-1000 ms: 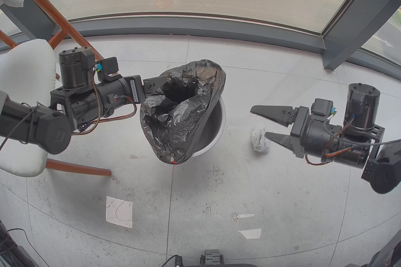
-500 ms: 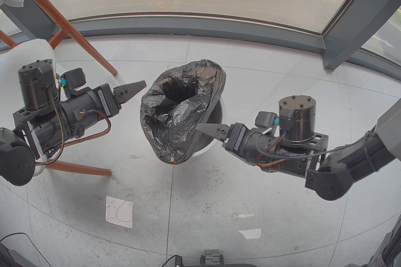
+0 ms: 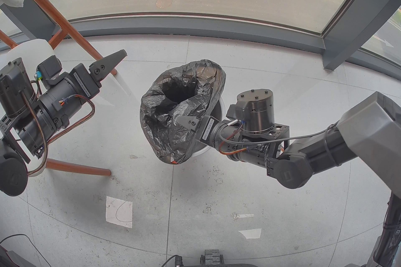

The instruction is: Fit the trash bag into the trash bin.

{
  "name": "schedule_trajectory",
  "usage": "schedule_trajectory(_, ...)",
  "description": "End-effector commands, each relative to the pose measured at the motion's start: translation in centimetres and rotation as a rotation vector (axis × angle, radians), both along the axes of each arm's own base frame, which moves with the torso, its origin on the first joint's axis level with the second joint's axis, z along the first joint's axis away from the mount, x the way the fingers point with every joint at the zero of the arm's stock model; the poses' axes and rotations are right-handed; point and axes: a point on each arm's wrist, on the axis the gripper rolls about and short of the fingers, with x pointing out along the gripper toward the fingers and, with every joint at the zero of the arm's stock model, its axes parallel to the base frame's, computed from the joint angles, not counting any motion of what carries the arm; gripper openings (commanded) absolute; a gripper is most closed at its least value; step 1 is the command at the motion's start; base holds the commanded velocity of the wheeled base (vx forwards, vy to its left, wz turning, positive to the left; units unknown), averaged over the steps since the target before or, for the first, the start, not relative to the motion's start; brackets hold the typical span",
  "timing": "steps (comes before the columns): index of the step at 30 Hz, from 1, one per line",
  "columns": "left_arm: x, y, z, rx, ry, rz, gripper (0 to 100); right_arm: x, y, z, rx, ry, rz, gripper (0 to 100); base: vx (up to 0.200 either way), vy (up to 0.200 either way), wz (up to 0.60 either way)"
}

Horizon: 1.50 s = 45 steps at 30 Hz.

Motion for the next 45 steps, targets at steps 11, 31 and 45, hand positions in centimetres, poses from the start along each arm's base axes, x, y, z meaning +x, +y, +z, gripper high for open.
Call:
schedule_trajectory(11,0.2,-0.1,-1.2,0.014,0.038,-0.002,100,3.9,0.1,-2.1,-0.025,-0.045,-0.046,100,0.0,0.0,0.0)
schedule_trajectory(31,0.1,0.0,-1.8,0.083,0.031,0.01,100,0.0,-4.1,0.7,-0.057,-0.02,-0.057,0,0.0,0.0,0.0)
schedule_trajectory(45,0.1,0.0,-1.9,0.087,0.031,0.009,100,-0.8,-8.4,-0.8,-0.15,0.031,-0.103,0,0.0,0.0,0.0)
